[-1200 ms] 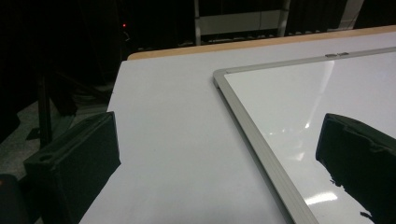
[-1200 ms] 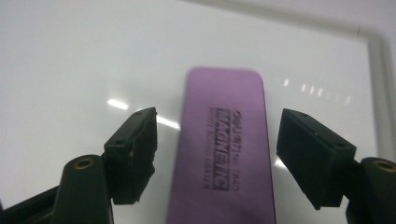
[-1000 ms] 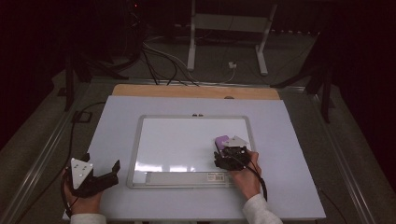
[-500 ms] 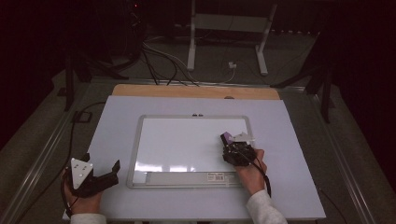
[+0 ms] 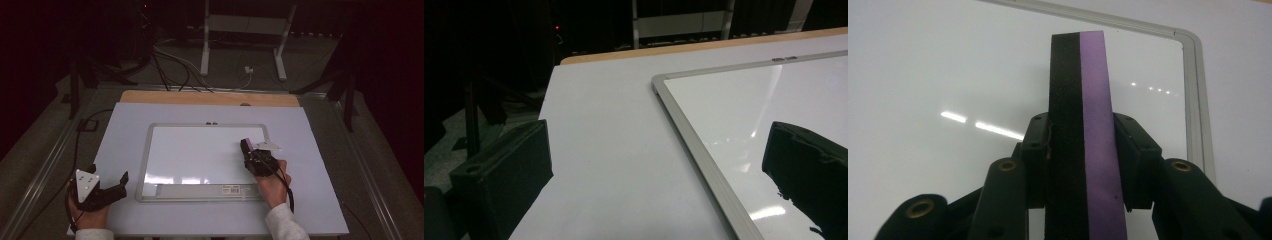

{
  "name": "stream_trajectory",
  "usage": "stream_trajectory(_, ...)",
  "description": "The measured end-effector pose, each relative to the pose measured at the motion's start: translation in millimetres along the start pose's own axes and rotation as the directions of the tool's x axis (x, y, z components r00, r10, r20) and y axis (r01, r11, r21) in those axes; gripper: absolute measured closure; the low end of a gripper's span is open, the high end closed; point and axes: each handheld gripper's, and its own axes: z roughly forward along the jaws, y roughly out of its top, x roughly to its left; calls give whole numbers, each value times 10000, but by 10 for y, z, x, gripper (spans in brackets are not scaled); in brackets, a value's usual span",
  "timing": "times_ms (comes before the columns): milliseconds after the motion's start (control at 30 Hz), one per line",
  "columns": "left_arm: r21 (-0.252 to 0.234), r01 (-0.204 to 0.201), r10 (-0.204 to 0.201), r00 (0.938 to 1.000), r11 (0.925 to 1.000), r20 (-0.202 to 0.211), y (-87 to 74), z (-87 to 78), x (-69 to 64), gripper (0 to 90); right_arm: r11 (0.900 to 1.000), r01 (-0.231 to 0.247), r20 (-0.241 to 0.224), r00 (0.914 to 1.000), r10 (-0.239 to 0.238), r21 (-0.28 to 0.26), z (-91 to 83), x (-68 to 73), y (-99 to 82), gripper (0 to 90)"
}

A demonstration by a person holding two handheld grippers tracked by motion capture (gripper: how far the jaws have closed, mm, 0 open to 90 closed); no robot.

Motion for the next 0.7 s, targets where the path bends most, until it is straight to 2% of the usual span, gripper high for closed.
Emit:
stream_trajectory(233,25,-37,37,10000,10000,2,1,-2,-1,4,9999,-71,-24,10000,71,-139,-64,-25,-6,632)
stream_trajectory(700,22,-47,47,10000,10000,8,0,-2,-2,4,9990,-188,379,9991,204,-417,-205,1,-56,632)
